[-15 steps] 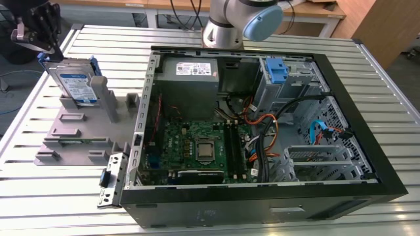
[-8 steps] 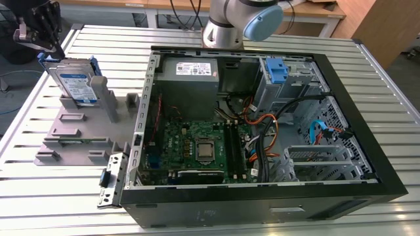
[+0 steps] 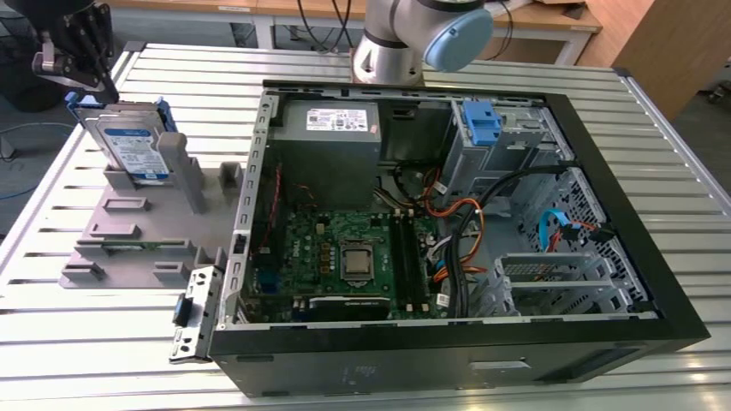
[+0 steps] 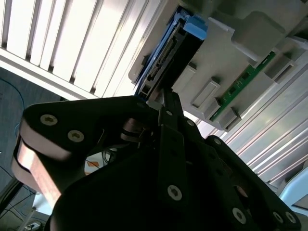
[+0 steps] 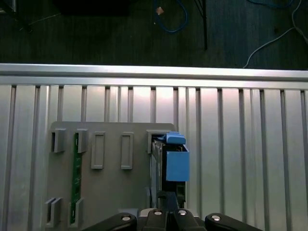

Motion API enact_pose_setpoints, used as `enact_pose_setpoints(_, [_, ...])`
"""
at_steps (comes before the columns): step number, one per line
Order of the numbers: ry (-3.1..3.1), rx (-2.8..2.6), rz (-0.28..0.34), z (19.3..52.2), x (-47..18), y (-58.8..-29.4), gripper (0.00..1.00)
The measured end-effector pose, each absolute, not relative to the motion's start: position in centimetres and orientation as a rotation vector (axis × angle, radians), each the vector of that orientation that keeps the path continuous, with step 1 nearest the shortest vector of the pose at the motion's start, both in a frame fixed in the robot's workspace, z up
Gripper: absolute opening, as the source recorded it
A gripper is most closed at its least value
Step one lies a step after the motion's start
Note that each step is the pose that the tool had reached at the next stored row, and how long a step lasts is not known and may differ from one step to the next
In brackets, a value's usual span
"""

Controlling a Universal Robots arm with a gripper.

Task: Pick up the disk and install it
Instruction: 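Pick up the disk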

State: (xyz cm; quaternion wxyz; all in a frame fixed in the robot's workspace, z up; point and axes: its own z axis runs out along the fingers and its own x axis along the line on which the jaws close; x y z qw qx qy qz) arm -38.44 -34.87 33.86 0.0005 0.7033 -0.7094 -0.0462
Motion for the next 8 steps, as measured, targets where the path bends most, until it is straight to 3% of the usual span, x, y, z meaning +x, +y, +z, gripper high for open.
enact_pose_setpoints(8, [-2.230,2.212,-0.152,33.72,-38.38,-34.56,0.11])
